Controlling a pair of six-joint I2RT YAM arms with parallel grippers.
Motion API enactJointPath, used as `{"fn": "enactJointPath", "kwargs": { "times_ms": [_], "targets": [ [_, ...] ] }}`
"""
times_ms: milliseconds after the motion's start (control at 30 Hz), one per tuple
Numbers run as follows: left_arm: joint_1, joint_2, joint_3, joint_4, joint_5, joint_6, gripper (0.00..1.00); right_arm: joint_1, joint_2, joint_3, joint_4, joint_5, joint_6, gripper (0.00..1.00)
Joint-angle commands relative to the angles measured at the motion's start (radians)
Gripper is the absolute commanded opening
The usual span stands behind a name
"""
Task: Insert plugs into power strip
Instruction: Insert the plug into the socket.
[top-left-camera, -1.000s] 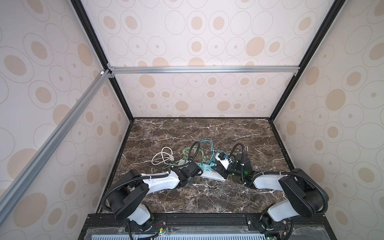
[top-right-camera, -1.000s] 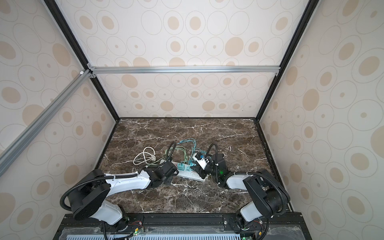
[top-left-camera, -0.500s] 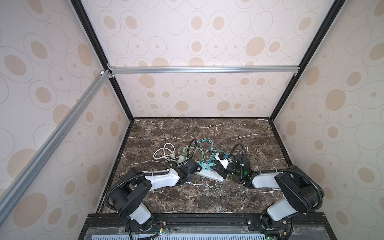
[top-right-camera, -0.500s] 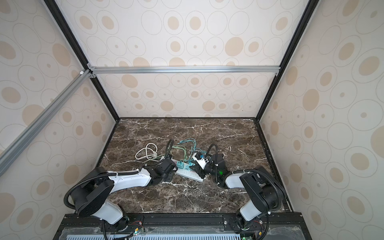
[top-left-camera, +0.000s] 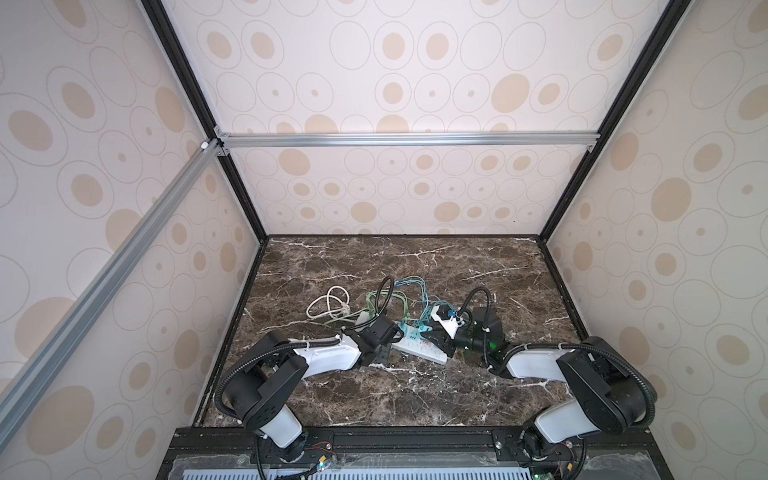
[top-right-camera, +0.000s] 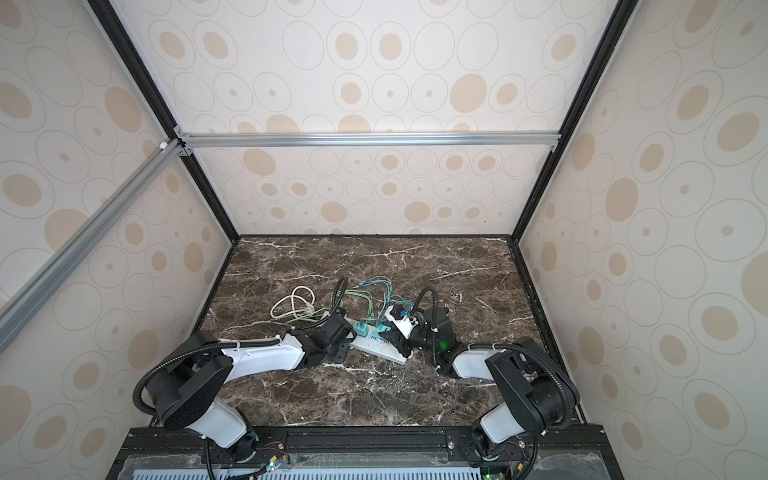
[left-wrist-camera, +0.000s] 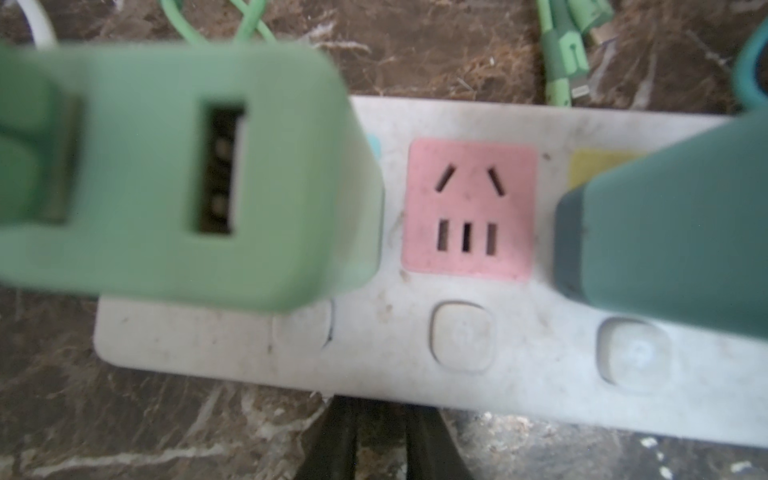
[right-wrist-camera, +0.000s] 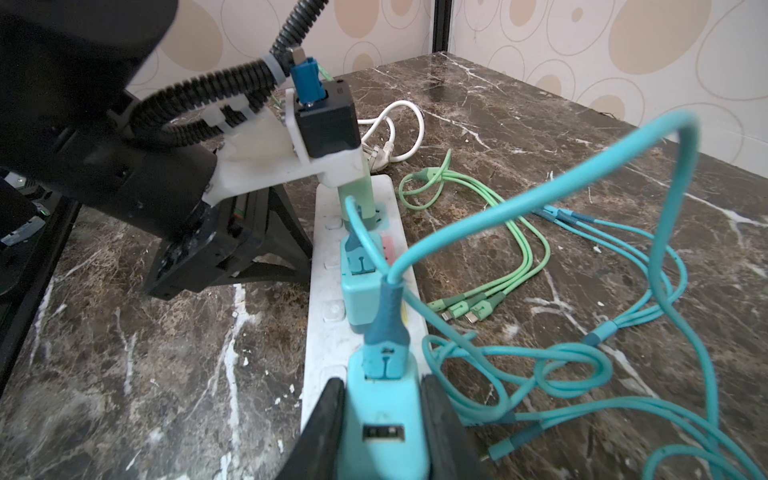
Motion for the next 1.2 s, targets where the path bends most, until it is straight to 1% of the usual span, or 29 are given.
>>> {"fn": "enactJointPath", "kwargs": {
  "times_ms": [0, 400, 800, 1167],
  "targets": [
    [0.011, 0.001, 0.041, 0.020, -0.001, 0.007, 0.22, 0.009, 0.048, 0.011, 0.067, -0.018, 0.007, 0.00],
    [0.024, -0.007, 0.026, 0.037, 0.034, 0.004, 0.22, 0.009, 0.097, 0.031, 0.116, -0.026, 0.025, 0.00],
    [0.030, 0.000, 0.024, 0.039, 0.050, 0.004, 0.22, 0.009, 0.041, 0.048, 0.067, -0.030, 0.016, 0.00],
    [0.035, -0.006, 0.023, 0.031, 0.052, 0.008, 0.22, 0.009, 0.102, 0.056, 0.111, -0.039, 0.036, 0.00]
  ]
}}
